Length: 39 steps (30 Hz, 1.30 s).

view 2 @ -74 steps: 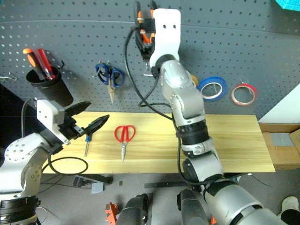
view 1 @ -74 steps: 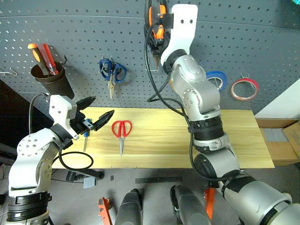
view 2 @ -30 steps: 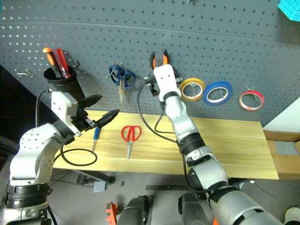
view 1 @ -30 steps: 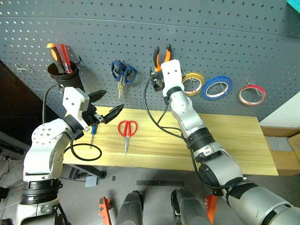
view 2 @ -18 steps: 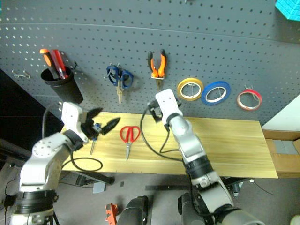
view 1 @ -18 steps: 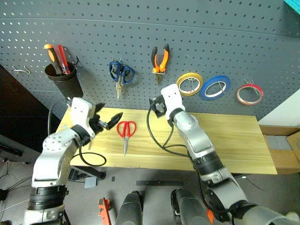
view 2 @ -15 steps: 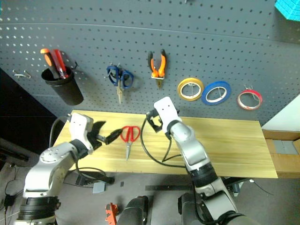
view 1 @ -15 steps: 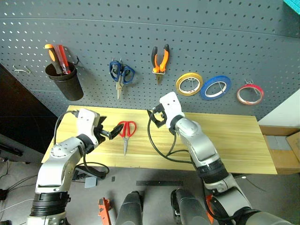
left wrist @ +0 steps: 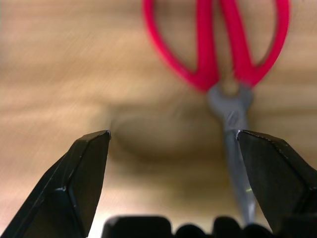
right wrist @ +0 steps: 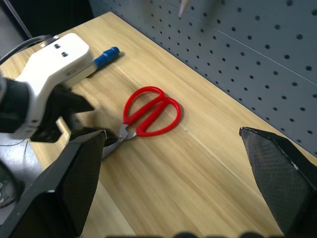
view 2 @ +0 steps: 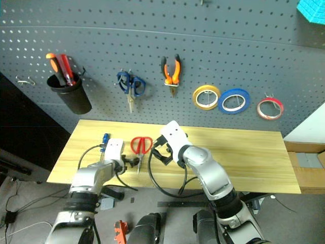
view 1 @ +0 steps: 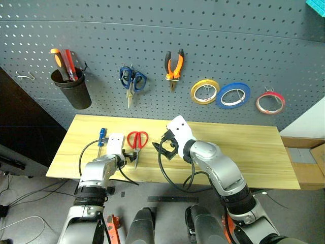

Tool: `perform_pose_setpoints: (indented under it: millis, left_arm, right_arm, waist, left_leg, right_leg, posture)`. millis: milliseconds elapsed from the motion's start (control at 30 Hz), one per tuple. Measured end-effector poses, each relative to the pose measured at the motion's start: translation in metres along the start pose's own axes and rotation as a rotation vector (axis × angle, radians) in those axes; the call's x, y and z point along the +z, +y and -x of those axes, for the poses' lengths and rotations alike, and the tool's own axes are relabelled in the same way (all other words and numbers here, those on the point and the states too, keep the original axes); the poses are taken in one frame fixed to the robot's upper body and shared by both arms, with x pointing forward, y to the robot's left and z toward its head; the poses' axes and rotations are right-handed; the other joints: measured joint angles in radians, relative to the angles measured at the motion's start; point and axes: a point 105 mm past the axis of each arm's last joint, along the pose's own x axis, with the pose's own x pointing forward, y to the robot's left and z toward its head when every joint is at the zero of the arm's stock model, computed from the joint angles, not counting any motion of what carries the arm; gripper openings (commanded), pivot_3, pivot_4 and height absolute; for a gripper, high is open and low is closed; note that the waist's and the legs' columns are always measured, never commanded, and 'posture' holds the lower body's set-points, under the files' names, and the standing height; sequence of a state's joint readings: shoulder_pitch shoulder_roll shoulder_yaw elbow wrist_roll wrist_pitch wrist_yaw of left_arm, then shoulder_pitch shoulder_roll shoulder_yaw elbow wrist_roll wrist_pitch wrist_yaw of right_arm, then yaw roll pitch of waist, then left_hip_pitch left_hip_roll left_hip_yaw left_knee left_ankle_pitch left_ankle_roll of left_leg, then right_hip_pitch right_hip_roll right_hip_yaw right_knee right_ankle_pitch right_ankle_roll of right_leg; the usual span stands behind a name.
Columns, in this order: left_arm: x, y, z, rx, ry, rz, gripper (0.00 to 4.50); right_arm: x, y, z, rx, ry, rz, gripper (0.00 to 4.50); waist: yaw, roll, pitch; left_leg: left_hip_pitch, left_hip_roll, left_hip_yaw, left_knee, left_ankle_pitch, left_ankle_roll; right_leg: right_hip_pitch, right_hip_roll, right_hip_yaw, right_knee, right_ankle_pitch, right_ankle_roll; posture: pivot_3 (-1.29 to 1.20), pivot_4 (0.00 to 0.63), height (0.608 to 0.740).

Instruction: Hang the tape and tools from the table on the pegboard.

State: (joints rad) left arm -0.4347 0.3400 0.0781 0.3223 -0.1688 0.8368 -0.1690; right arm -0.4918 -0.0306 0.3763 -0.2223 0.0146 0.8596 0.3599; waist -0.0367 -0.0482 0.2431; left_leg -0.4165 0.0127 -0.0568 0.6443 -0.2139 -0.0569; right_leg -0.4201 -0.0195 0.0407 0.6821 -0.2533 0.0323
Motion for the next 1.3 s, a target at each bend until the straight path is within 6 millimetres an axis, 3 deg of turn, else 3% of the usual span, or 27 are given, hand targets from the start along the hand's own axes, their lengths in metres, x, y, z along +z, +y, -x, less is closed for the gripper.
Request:
perform_pose_setpoints:
  millis: [200, 233, 367, 633, 933, 1300]
  left_arm:
    - [0.004, -0.01, -0.008, -0.011, 0.005, -0.014, 4.39]
    - [0.005, -0.011, -0.008, -0.011, 0.003, -0.019, 4.23]
    - [0.004, -0.013, -0.01, -0.005, -0.003, -0.019, 3.15]
    - [0.003, -0.012, -0.011, -0.009, -0.049, -0.011, 0.23]
    - [-0.004, -0.007, -0.004, -0.01, -0.141, -0.034, 0.24]
    - [0.012, -0.006, 0.082, 0.047, -0.568, -0.382, 0.24]
  right_arm:
    - [0.002, -0.002, 0.0, -0.014, -0.001, 0.002, 4.49]
    - [0.002, -0.002, 0.0, -0.012, -0.002, 0.002, 4.5]
    - [0.002, 0.001, 0.005, 0.033, 0.01, 0.014, 4.5]
    - [0.005, 0.002, 0.015, 0.079, 0.019, 0.046, 4.5]
    - [0.011, 0.0, 0.024, 0.095, 0.009, 0.076, 4.5]
    - [0.032, -0.014, 0.064, 0.176, -0.076, 0.169, 4.5]
  waist:
    - [-0.002, 0.0, 0.0]
    - [-0.003, 0.0, 0.0]
    - [-0.007, 0.0, 0.0]
    - [-0.012, 0.0, 0.0]
    - [-0.021, 0.0, 0.0]
    - [-0.021, 0.002, 0.001]
  left_leg:
    - [0.0, -0.001, 0.0, 0.0, 0.0, 0.0]
    - [0.0, 0.0, 0.0, 0.0, 0.0, 0.0]
    - [0.0, -0.001, 0.0, 0.0, 0.0, 0.0]
    - [0.0, -0.001, 0.0, 0.0, 0.0, 0.0]
    - [-0.001, 0.0, -0.001, -0.001, 0.0, 0.0]
    - [-0.001, 0.003, 0.0, -0.002, 0.0, 0.0]
  right_leg:
    - [0.0, -0.001, 0.0, 0.0, 0.0, 0.0]
    - [0.0, -0.001, 0.0, 0.0, 0.0, 0.0]
    - [0.0, -0.001, 0.0, 0.0, 0.0, 0.0]
    - [0.0, -0.001, 0.0, 0.0, 0.0, 0.0]
    - [0.0, -0.001, 0.0, -0.001, 0.0, 0.0]
    - [0.0, -0.002, 0.0, -0.003, -0.001, 0.0]
  posture:
    - [-0.05, 0.217, 0.74]
    - [-0.06, 0.217, 0.74]
    - [-0.06, 0.215, 0.74]
    - [-0.07, 0.215, 0.74]
    - [-0.08, 0.22, 0.74]
    - [-0.08, 0.227, 0.74]
